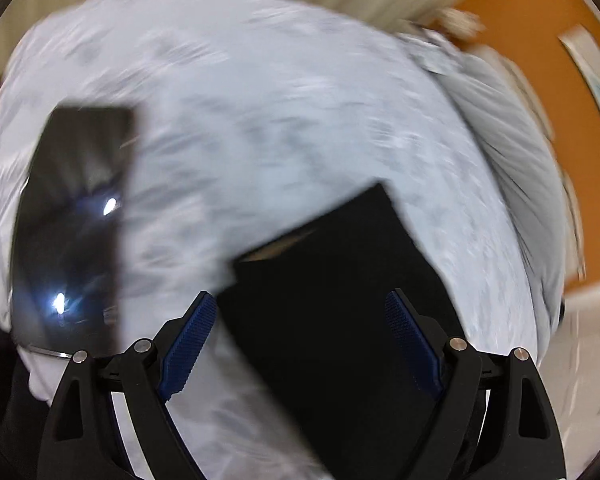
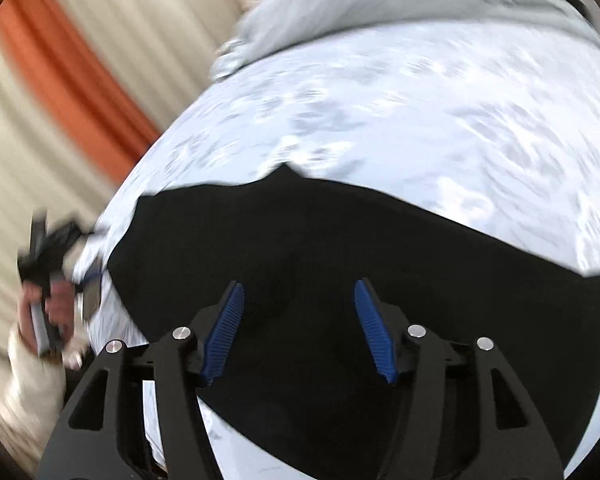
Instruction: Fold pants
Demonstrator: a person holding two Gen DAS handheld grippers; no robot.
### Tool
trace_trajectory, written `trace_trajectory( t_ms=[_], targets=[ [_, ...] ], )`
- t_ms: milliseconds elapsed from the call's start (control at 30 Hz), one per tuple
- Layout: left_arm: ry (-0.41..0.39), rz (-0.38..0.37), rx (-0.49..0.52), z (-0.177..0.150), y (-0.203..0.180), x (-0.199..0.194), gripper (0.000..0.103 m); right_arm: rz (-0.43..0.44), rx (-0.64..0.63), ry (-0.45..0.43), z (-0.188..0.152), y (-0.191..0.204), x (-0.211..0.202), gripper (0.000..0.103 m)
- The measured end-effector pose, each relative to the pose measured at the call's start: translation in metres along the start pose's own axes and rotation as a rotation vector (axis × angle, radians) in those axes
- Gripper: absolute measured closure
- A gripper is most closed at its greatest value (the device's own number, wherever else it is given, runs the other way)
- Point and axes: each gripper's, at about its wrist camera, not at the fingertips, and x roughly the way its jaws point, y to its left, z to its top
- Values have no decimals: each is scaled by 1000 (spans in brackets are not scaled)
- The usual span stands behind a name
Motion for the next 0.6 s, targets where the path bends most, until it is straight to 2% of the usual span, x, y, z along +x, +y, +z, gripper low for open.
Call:
trace_trajectory(
  t_ms=[67, 133, 167, 200, 233, 300, 333, 400, 433, 467, 533, 567, 600],
  targets=[
    [48, -8, -89, -2, 19, 12, 19, -8, 36, 5, 3, -5, 0, 45],
    [15, -10, -73, -6, 16, 11, 21, -8, 53, 4, 4, -7, -1, 45],
    [21, -34, -21, -8, 6, 14, 21, -11, 48, -5, 5, -5, -2, 44],
    [61, -82, 26, -10, -3, 21, 40, -17, 42, -16, 4, -4, -6, 39],
    [105, -113, 48, -12, -9, 30, 71, -23, 33, -26, 2, -2, -11, 35],
    [113, -126, 54, -18, -21, 39, 87, -40, 21, -52, 5, -3, -18, 34],
    [95, -132, 69, -20, -29, 35, 89, -51, 23, -72, 6, -7, -25, 34],
    [7, -188, 202, -34, -66, 5, 89, -63, 43, -122, 9, -17, -43, 34],
    [-31, -244, 284, -47, -88, -15, 90, -70, 59, -147, 10, -25, -53, 33],
    [-50, -323, 391, -70, -117, -40, 90, -79, 72, -161, 10, -31, -60, 33],
    [-40, -424, 572, -127, -164, -64, 85, -113, 108, -185, 9, -49, -74, 29],
    [-28, -437, 647, -152, -179, -64, 81, -129, 127, -183, 8, -58, -77, 28],
    [-6, -440, 737, -182, -195, -60, 73, -135, 138, -177, 7, -64, -78, 28]
  ],
)
